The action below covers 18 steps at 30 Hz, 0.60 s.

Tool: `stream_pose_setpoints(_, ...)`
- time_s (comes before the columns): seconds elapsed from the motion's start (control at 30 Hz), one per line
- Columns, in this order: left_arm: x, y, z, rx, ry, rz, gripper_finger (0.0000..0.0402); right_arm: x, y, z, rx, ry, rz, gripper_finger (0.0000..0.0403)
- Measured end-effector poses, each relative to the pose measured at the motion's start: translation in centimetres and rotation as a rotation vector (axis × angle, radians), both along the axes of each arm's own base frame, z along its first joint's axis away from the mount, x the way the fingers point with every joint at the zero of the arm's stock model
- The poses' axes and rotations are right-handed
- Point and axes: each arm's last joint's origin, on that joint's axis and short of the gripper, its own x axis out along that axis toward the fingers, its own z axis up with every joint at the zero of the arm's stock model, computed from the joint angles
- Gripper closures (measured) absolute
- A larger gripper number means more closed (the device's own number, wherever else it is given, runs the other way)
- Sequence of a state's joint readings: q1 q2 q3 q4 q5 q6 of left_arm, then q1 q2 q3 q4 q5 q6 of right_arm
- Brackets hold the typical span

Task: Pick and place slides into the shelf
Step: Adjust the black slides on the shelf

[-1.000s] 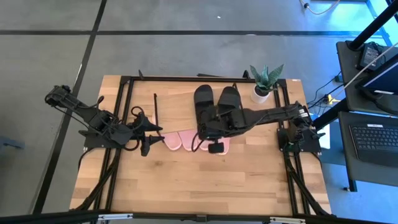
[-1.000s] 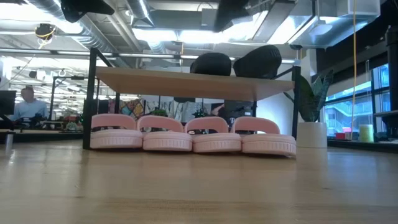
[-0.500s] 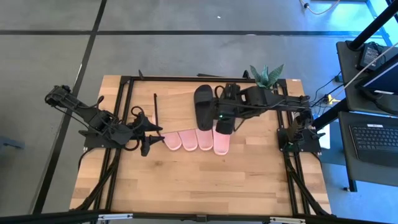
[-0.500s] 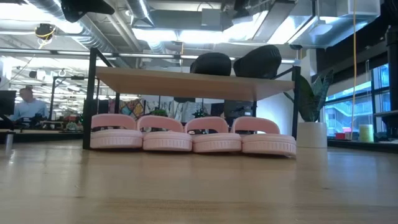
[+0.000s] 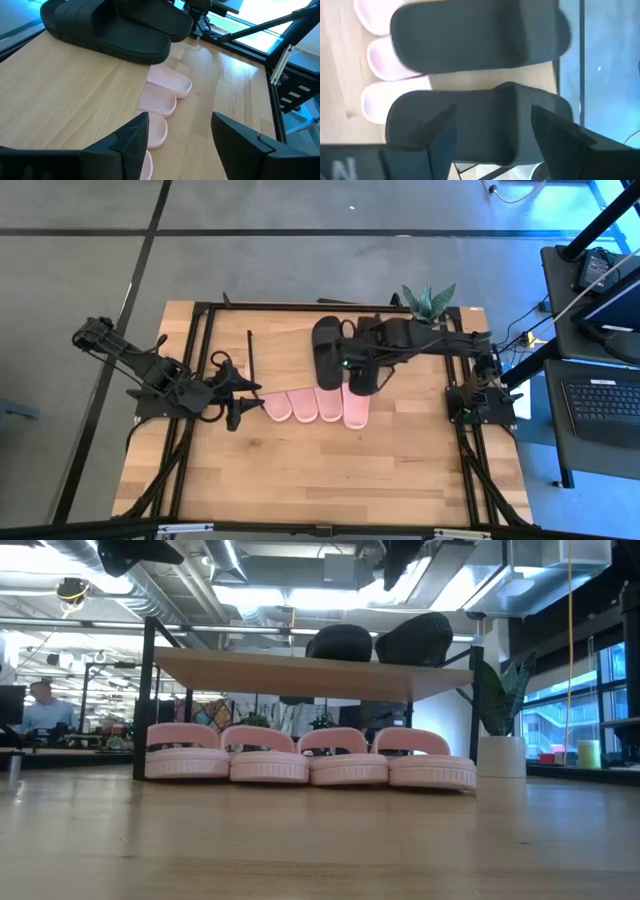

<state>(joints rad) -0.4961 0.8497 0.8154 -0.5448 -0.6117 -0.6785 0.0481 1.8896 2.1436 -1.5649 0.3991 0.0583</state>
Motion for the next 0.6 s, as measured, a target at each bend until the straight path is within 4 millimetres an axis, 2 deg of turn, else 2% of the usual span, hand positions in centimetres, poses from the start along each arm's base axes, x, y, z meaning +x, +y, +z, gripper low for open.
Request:
stream_pose_setpoints(0.13,-0.1,0.0,-0.1,0.006,0.011,0.000,0.0196,0.2,0.4,-2.6,-0.039,0.112,0.041,0.0139)
stream_pose_setpoints(0.3,-0.1,0.1,-0.2,0.011,0.021,0.000,0.0196,0.0,0.1,-5.4,-0.260,0.234,0.021,0.0142)
stream_pose_setpoints(0.37,-0.1,0.1,-0.2,0.012,0.021,0.000,0.0196,-0.1,0.1,-6.0,-0.305,0.262,0.025,0.0146)
stream_pose_setpoints(0.6,-0.1,0.1,-0.2,0.022,0.024,-0.006,0.0196,-0.1,-0.2,-7.3,-0.305,0.286,-0.008,0.0164)
